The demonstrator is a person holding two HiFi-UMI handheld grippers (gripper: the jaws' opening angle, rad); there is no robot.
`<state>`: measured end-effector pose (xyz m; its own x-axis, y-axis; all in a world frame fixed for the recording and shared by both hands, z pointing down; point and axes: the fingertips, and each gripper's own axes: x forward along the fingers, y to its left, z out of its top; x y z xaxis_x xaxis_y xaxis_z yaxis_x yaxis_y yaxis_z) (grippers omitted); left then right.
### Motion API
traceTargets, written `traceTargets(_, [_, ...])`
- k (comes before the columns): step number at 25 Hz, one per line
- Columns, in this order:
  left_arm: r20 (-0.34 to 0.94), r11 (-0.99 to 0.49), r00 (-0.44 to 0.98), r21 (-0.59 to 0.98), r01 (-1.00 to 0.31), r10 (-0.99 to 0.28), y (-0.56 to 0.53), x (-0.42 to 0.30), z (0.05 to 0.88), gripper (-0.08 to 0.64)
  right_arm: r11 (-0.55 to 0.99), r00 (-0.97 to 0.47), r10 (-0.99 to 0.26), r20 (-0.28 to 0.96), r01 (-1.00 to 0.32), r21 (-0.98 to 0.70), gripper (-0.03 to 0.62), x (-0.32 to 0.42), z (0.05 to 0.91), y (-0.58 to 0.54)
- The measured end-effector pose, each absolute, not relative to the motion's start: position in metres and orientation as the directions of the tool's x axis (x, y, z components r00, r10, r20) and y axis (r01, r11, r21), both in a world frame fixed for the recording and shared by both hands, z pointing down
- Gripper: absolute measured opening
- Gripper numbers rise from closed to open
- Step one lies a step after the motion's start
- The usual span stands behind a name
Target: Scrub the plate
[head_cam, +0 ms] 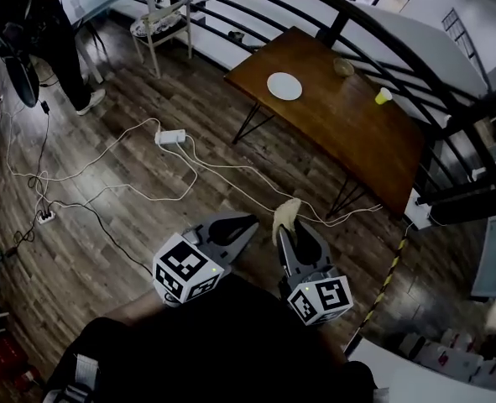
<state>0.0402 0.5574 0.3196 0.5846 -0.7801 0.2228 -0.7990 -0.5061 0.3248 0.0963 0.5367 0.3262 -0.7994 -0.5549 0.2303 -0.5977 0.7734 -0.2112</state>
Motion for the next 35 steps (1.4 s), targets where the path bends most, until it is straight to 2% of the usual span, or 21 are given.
traceTargets(12, [0.198, -0.581, 0.692, 0.415, -0.701, -0.694, 0.418, -0.062, 0.325, 0.034, 0.695, -0.725, -0.611, 0.318, -0.684, -0.221, 0.12, -0.009, 0.334, 0.407])
traceTargets(19, [0.194, -0.58, 0.707, 0.448, -0.681, -0.68, 0.376, -0.093, 0.334, 0.034, 0.663, -0.694, -0.624, 0.359, -0.713, -0.228, 0.12, -0.033, 0.34, 0.367])
traceTargets(29, [0.258, -0.536, 0.686, 0.463, -0.706, -0.68, 0.306, -0.071, 0.368, 0.034, 0.663, -0.72, -0.584, 0.375, -0.69, -0.291, 0.12, -0.013, 0.374, 0.291])
traceTargets(35, [0.272, -0.515, 0.637, 0.404, -0.756, -0.722, 0.248, -0.046, 0.352, 0.034, 0.709, -0.765, -0.56, 0.317, -0.641, -0.294, 0.12, 0.008, 0.355, 0.228])
